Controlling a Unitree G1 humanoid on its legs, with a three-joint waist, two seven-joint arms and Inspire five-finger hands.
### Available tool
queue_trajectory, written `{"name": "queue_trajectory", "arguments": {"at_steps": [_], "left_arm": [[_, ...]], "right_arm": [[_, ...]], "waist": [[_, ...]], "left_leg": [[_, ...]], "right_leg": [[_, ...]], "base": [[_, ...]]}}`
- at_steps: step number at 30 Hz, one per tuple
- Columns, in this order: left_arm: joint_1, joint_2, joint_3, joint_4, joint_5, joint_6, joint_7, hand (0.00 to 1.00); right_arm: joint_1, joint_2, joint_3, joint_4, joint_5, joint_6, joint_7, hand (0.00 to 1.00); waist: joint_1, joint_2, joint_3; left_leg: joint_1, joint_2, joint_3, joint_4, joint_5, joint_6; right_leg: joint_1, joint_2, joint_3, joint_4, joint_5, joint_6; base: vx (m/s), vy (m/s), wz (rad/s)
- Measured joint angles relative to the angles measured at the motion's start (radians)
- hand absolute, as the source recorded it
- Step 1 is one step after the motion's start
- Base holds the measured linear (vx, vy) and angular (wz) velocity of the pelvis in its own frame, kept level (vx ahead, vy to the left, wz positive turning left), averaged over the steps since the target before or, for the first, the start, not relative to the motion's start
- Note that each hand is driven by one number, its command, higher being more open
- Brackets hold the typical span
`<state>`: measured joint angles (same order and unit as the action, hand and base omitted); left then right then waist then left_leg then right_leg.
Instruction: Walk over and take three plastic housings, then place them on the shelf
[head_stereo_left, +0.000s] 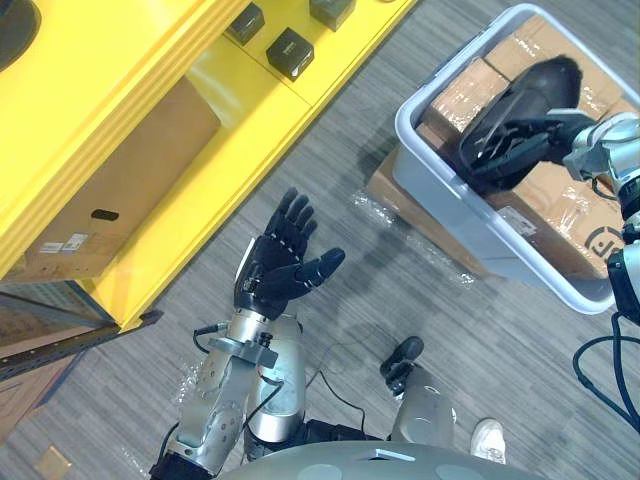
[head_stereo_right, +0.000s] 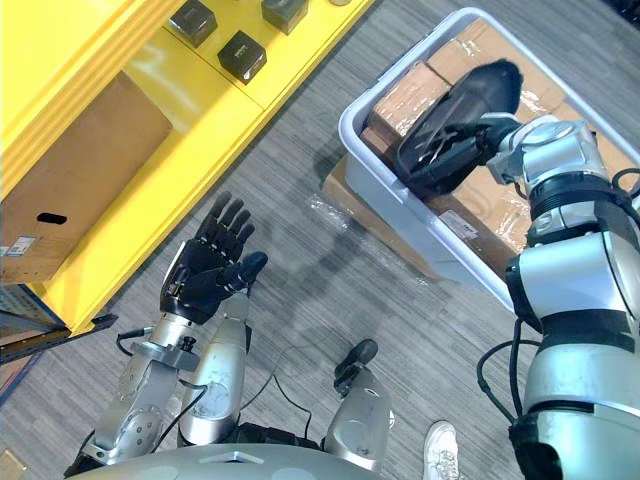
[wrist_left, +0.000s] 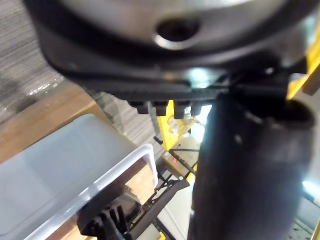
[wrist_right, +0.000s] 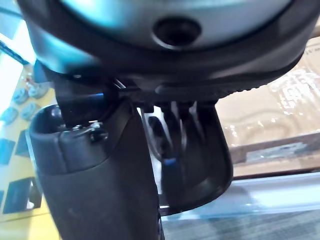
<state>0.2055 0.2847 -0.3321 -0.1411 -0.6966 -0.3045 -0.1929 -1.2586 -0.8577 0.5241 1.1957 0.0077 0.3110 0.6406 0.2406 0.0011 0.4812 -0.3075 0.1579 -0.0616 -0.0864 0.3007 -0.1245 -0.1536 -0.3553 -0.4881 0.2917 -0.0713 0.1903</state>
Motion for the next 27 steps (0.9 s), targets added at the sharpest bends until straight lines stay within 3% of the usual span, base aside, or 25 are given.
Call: {"name": "queue_trajectory", "arguments": {"at_steps": [3, 6, 13, 18, 21, 27], "left_arm": [[0.002, 0.003, 0.018, -0.011, 0.001, 0.002, -0.018, 1.0], [-0.003, 0.009, 0.022, -0.028, 0.001, 0.002, -0.021, 1.0], [-0.003, 0.007, -0.002, -0.024, 0.001, -0.008, 0.001, 1.0], [-0.002, 0.005, -0.025, -0.015, 0.001, -0.026, 0.021, 1.0], [-0.002, 0.005, -0.027, 0.002, 0.001, -0.037, 0.022, 1.0], [0.0, -0.001, -0.049, 0.018, 0.001, -0.049, 0.046, 1.0]], "right_arm": [[0.043, 0.0, -0.001, -0.019, 0.0, -0.012, -0.009, 1.0], [0.077, 0.0, -0.003, -0.032, 0.014, -0.062, -0.134, 1.0], [0.11, 0.029, -0.164, -0.284, 0.031, -0.3, -0.721, 1.0], [0.164, 0.04, -0.283, -0.429, 0.029, -0.46, -0.975, 1.0], [0.214, 0.042, -0.326, -0.435, 0.039, -0.493, -1.031, 1.0], [0.347, 0.069, -0.42, -0.412, 0.059, -0.475, -1.064, 1.0]], "waist": [[-0.003, -0.011, -0.006], [-0.002, -0.017, -0.006], [-0.032, -0.019, -0.005], [-0.062, -0.019, -0.005], [-0.081, -0.019, -0.005], [-0.106, -0.018, -0.005]], "left_leg": [[0.003, 0.002, 0.003, -0.003, -0.005, 0.008], [0.003, 0.002, 0.005, -0.003, -0.006, 0.009], [0.003, 0.001, 0.038, -0.002, -0.003, 0.005], [0.002, 0.001, 0.055, -0.002, -0.003, 0.005], [0.002, 0.001, 0.056, -0.003, -0.005, 0.004], [0.0, 0.001, 0.085, -0.003, -0.012, 0.006]], "right_leg": [[0.0, 0.002, 0.004, 0.001, 0.0, 0.0], [-0.001, 0.008, 0.018, -0.008, 0.002, -0.001], [-0.01, 0.01, 0.043, -0.045, 0.033, 0.013], [-0.019, 0.009, 0.057, -0.046, 0.038, 0.014], [-0.021, 0.009, 0.058, -0.045, 0.038, 0.014], [-0.041, 0.008, 0.087, -0.064, 0.051, 0.016]], "base": [[-0.08, -0.038, -0.05], [-0.06, -0.033, -0.03], [-0.03, -0.028, -0.09], [-0.02, -0.035, -0.06], [-0.04, -0.03, -0.03], [-0.03, -0.028, -0.14]]}}
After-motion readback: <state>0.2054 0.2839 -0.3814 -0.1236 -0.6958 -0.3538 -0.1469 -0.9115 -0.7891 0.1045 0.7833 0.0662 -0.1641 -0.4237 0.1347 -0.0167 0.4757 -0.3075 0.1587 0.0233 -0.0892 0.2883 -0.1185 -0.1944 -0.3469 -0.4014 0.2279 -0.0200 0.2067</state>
